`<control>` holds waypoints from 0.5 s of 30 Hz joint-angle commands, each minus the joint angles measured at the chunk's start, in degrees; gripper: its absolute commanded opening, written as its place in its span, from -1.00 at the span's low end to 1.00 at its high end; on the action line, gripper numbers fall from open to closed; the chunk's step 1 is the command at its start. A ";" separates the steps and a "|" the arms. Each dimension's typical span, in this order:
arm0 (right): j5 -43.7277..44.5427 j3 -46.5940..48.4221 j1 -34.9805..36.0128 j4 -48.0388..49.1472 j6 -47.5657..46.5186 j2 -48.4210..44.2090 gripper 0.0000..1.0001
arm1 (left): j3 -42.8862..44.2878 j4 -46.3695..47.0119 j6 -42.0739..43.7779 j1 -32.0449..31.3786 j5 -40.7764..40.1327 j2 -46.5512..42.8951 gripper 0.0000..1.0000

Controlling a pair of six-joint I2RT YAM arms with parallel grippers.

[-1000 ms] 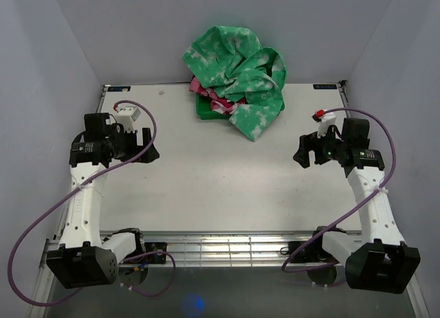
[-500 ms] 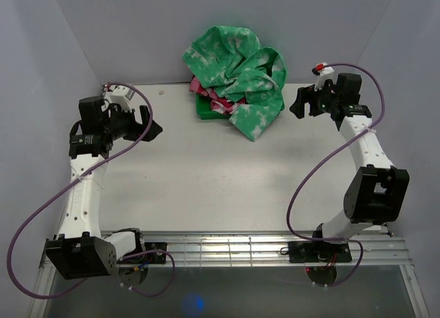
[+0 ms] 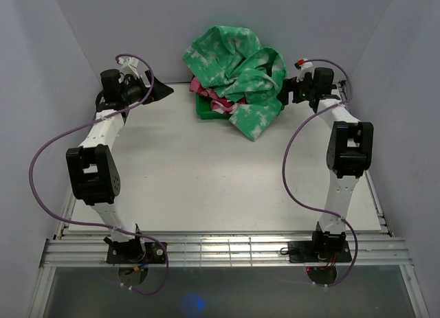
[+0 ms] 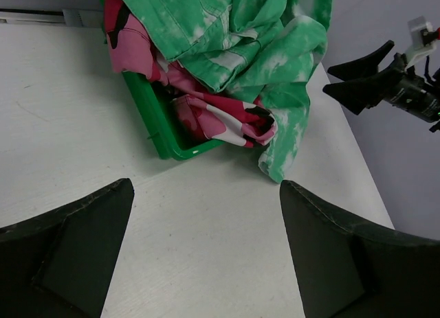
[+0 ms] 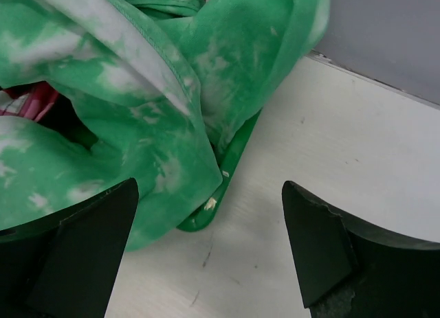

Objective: Fold and stack the trousers
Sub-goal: Grab the trousers from the pile

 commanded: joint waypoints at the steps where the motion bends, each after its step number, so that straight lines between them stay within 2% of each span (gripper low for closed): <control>1: -2.82 5.73 2.47 6.17 -3.42 4.66 0.80 | 3.26 7.60 -4.11 -0.40 3.62 0.41 0.96; 4: 1.20 8.81 3.44 10.20 -3.77 8.96 0.80 | 1.60 8.74 -2.53 -0.40 2.48 0.86 0.96; 8: 14.09 14.35 3.96 15.48 -2.19 14.42 0.80 | -2.09 10.06 -1.38 -0.40 1.60 -0.11 0.96; 11: 20.09 15.50 4.23 20.75 -2.45 16.62 0.80 | -3.85 10.24 -1.29 -0.40 1.86 -0.29 0.96; 15: 21.87 18.92 4.23 24.45 -1.84 19.95 0.90 | -4.74 10.59 -0.85 -0.40 2.30 0.41 0.96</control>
